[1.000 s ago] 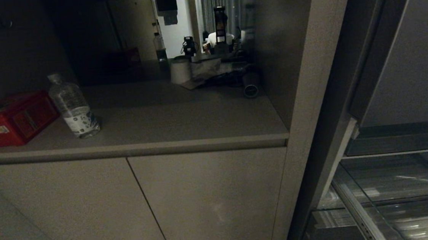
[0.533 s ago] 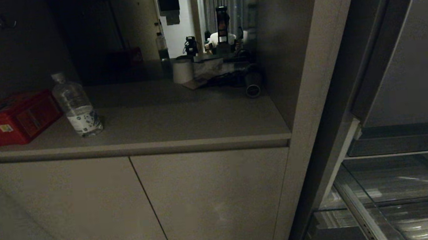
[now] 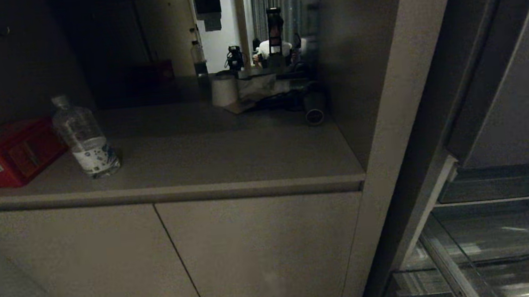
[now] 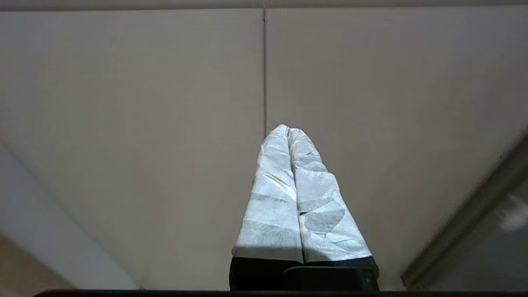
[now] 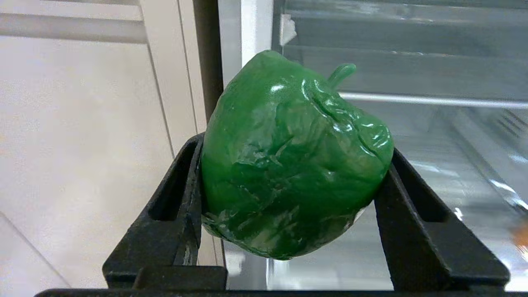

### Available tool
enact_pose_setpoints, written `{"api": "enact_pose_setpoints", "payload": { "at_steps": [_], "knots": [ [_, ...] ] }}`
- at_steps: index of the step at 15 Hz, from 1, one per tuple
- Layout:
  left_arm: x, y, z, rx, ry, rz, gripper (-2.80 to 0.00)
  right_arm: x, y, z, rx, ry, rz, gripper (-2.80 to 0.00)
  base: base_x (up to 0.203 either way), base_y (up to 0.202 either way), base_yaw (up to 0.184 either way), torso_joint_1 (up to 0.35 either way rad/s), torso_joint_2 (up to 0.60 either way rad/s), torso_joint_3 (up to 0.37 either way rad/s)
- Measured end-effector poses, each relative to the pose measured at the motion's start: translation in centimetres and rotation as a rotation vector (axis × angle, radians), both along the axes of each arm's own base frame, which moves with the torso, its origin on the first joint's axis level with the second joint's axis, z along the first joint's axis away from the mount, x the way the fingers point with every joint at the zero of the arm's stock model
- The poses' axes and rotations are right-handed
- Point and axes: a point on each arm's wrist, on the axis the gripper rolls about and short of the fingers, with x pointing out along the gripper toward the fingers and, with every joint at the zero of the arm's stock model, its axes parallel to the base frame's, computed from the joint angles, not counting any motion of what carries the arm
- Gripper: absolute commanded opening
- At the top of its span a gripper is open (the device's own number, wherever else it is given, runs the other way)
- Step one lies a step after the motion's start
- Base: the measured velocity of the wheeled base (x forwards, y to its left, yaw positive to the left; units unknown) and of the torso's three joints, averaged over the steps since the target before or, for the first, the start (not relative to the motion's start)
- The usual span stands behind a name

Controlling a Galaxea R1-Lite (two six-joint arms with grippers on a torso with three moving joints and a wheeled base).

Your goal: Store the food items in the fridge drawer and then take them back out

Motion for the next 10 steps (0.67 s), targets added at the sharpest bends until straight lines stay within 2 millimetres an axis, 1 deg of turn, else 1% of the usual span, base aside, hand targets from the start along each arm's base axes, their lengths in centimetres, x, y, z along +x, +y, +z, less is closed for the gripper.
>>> {"api": "enact_pose_setpoints", "payload": {
  "at_steps": [2,3,10],
  "knots": [
    [0.00,0.00,0.00,0.000,0.000,0.000,-2.80,0.00,0.00,0.01,0.001,-0.001,0.000,-2.80,0.188,0.000,-0.002,0.003,0.00,0.000],
    [0.00,0.00,0.00,0.000,0.000,-0.001,-2.80,0.00,0.00,0.01,0.000,-0.001,0.000,-2.80,0.099,0.000,-0.001,0.026,0.01,0.000],
    [0.00,0.00,0.00,0.000,0.000,0.000,-2.80,0.00,0.02,0.00,-0.013,0.000,0.005,-2.80,0.000,0.000,0.000,0.000,0.00,0.000]
  ]
}}
